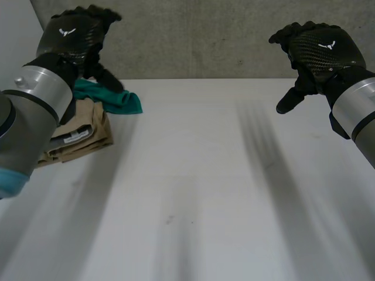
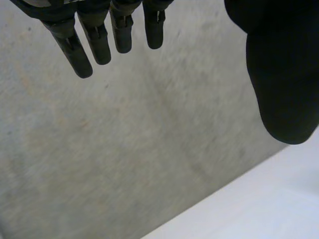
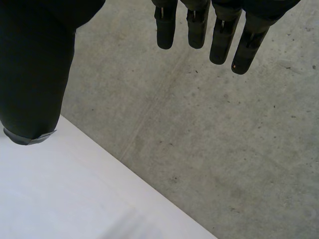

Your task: Fold the laundry.

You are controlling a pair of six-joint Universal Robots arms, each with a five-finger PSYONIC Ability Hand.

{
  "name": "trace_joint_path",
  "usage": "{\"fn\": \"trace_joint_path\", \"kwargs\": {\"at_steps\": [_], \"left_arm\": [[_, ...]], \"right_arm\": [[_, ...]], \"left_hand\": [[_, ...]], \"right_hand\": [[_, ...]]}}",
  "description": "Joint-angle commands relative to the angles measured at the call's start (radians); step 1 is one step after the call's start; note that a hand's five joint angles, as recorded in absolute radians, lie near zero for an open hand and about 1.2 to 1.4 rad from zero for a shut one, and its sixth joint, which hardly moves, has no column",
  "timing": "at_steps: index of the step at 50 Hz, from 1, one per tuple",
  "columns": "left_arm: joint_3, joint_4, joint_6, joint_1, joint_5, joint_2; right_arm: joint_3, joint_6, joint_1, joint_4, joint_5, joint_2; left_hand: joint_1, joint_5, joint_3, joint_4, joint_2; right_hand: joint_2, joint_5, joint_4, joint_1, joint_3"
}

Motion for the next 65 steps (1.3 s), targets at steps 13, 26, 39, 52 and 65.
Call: {"fn": "trace_joint_path", "kwargs": {"at_steps": [13, 26, 39, 52, 65], "left_arm": [[0.23, 0.032, 0.316, 0.346, 0.243, -0.568], [0.39, 0.101, 0.388, 0.38, 0.185, -0.806], [0.143, 0.308, 0.358, 0.151, 0.018, -0.452], [-0.133, 0.273, 0.02, -0.296, 0.03, -0.179], [-0.102, 0.242, 0.003, -0.233, 0.03, -0.202]], "right_arm": [[0.005, -0.044, 0.0, 0.0, 0.001, 0.029], [0.01, -0.047, 0.0, -0.003, 0.003, 0.049], [0.004, -0.091, 0.0, 0.0, 0.012, 0.061], [-0.021, -0.088, -0.017, 0.002, 0.018, 0.043], [-0.031, -0.091, -0.015, 0.01, 0.004, 0.049]], "left_hand": [[0.014, -0.002, 0.009, 0.015, 0.014], [0.754, 0.738, 0.749, 0.755, 0.754], [1.194, 1.177, 1.189, 1.195, 1.194], [1.046, 1.03, 1.041, 1.047, 1.046], [-0.028, -0.044, -0.033, -0.027, -0.028]], "right_hand": [[-0.043, -0.066, -0.055, -0.021, -0.036], [-0.043, -0.066, -0.055, -0.021, -0.036], [-0.043, -0.066, -0.055, -0.021, -0.036], [-0.043, -0.066, -0.055, -0.021, -0.036], [-0.043, -0.066, -0.055, -0.021, -0.036]]}}
